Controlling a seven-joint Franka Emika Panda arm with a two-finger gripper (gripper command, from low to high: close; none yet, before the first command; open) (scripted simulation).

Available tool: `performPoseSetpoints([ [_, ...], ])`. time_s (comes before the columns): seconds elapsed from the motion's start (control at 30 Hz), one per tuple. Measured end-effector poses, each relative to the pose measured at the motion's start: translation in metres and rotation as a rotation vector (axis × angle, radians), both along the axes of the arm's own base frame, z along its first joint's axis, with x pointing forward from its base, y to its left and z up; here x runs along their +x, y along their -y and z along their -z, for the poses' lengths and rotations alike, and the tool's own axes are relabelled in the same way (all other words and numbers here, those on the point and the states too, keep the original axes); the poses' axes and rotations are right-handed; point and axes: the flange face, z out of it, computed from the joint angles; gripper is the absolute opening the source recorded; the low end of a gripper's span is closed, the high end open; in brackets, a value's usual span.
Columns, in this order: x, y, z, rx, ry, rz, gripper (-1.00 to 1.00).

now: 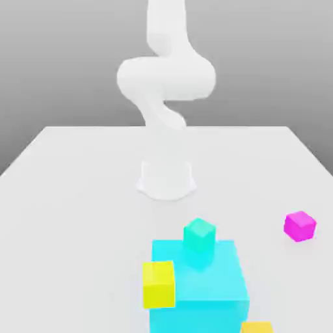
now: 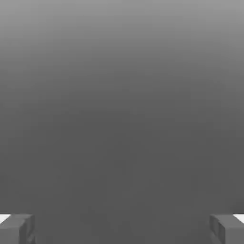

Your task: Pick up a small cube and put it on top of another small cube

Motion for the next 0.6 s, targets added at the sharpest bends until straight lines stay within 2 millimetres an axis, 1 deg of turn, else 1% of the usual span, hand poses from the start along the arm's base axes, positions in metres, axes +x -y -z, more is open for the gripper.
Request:
performPoseSetpoints([
  [0.07, 0.02, -0.038, 0.045, -0.074, -0.064, -0.149, 0.0],
  [0.13, 0.031, -0.076, 0.09, -0.142, -0.119, -0.293, 0.0],
  [0.2, 0.034, -0.113, 0.135, -0.208, -0.17, -0.439, 0.0],
  [0.3, 0.025, -0.166, 0.203, -0.304, -0.24, -0.662, 0.0],
  [0.37, 0.009, -0.199, 0.248, -0.367, -0.283, -0.815, 0.0],
  [0.47, -0.026, -0.24, 0.314, -0.457, -0.342, -1.048, 0.0],
  [0.57, -0.073, -0.271, 0.378, -0.544, -0.396, -1.288, 0.0],
  [0.6, -0.098, -0.284, 0.398, -0.578, -0.407, -1.39, 0.0],
])
